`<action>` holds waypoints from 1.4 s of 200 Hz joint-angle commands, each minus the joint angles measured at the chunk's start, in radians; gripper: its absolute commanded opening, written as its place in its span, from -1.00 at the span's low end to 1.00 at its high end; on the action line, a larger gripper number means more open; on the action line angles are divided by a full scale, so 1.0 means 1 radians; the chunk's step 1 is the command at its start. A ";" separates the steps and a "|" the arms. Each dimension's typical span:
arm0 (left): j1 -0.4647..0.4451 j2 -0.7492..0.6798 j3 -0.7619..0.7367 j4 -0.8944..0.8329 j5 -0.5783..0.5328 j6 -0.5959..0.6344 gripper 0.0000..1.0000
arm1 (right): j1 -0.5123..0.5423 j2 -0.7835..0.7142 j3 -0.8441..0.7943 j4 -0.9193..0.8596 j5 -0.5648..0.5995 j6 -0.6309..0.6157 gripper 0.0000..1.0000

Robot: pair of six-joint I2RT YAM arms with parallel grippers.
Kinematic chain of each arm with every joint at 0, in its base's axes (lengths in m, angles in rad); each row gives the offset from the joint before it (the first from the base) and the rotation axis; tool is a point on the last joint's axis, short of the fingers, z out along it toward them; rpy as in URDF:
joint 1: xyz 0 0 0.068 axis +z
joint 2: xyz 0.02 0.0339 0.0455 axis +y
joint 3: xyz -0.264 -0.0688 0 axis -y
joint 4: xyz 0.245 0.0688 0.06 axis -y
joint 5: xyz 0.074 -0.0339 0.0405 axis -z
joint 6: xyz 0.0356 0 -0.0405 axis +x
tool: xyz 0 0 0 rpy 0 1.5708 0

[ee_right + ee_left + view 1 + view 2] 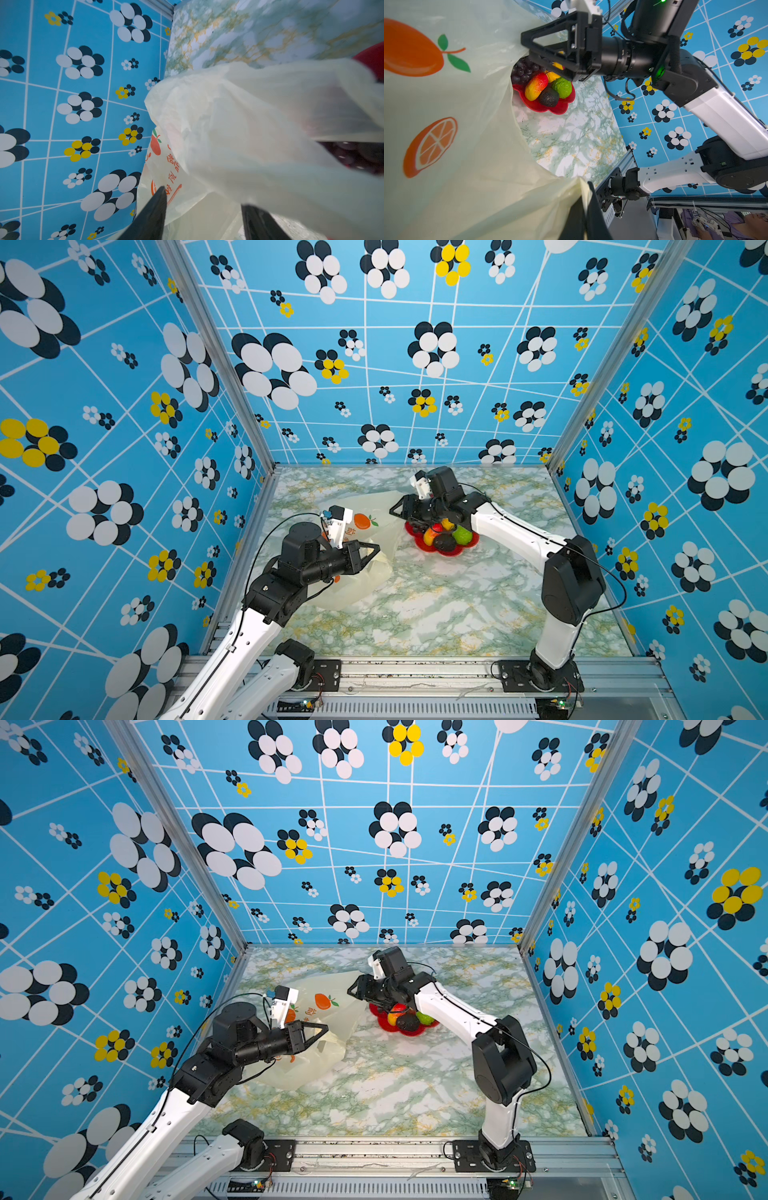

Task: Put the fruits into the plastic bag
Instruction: 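Open the right gripper inside the bag and withdraw it, then move the right gripper back over the fruit plate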

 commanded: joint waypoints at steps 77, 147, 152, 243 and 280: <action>0.009 0.004 0.024 -0.036 -0.094 0.034 -1.00 | -0.109 -0.356 -0.102 -0.304 0.194 -0.233 0.27; 0.008 0.005 0.039 -0.014 -0.104 0.023 -1.00 | -0.172 -0.287 0.021 -0.702 0.471 -0.477 0.45; 0.008 0.006 0.041 -0.015 -0.107 0.023 -1.00 | -0.172 -0.269 0.031 -0.721 0.483 -0.489 0.45; 0.011 -0.035 0.053 -0.051 -0.144 0.046 -1.00 | -0.173 0.007 0.063 -0.746 0.444 -0.532 0.49; 0.010 -0.031 0.064 -0.057 -0.142 0.049 -1.00 | -0.175 0.082 0.070 -0.727 0.455 -0.540 0.48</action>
